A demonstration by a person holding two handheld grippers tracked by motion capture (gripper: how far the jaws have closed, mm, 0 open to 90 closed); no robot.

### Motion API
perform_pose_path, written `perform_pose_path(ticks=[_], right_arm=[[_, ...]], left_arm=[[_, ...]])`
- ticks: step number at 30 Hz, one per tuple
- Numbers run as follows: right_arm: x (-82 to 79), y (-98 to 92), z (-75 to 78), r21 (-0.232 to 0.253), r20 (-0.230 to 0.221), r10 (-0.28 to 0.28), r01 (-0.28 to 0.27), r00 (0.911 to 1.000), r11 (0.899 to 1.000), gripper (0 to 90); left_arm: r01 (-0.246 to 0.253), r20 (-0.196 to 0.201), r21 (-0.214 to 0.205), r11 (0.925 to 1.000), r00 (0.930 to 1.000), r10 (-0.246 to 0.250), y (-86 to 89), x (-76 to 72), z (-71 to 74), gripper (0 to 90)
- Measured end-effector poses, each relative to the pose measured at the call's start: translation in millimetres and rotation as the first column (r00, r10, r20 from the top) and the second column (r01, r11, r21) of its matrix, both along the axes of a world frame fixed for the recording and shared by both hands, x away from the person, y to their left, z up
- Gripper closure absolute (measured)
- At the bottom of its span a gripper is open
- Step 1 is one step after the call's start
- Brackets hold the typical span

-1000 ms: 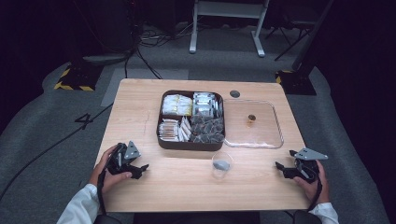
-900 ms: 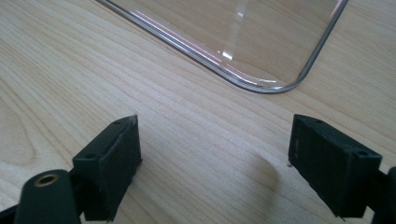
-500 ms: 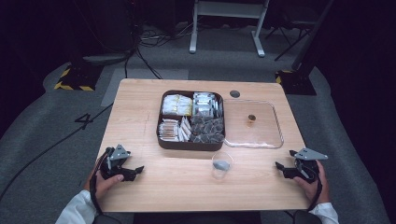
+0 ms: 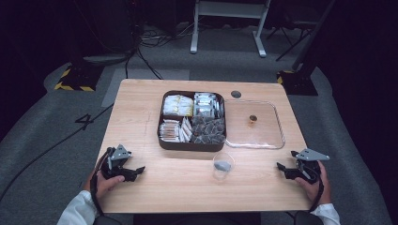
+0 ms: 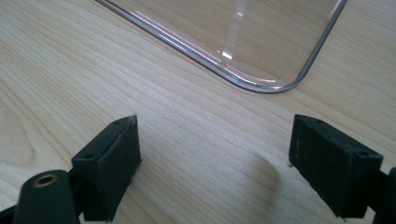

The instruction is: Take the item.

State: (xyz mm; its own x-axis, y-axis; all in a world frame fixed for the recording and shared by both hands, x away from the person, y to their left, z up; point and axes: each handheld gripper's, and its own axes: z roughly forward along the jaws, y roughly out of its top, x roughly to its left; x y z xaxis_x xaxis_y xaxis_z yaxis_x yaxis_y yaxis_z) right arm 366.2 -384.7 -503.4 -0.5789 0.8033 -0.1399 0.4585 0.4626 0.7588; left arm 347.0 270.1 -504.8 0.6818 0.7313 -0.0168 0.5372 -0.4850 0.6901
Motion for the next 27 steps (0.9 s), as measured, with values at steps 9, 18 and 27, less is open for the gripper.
perform_pose_path(ticks=[9,18,27], right_arm=[[-0.9,0.6,0.0,-0.006,0.007,0.004,-0.004,1.0,1.0,17.1],[-0.9,0.5,0.0,-0.006,0.007,0.004,-0.004,1.0,1.0,17.1],[-0.9,0.5,0.0,-0.005,0.006,0.004,-0.004,1.0,1.0,17.2]], left_arm=[[0.0,0.0,0.0,1.0,1.0,0.0,0.0,0.0,0.1,14.9],[0.0,0.0,0.001,1.0,1.0,0.0,0.0,0.0,0.0,14.9],[0.0,0.0,0.001,1.0,1.0,0.0,0.1,0.1,0.0,14.9]])
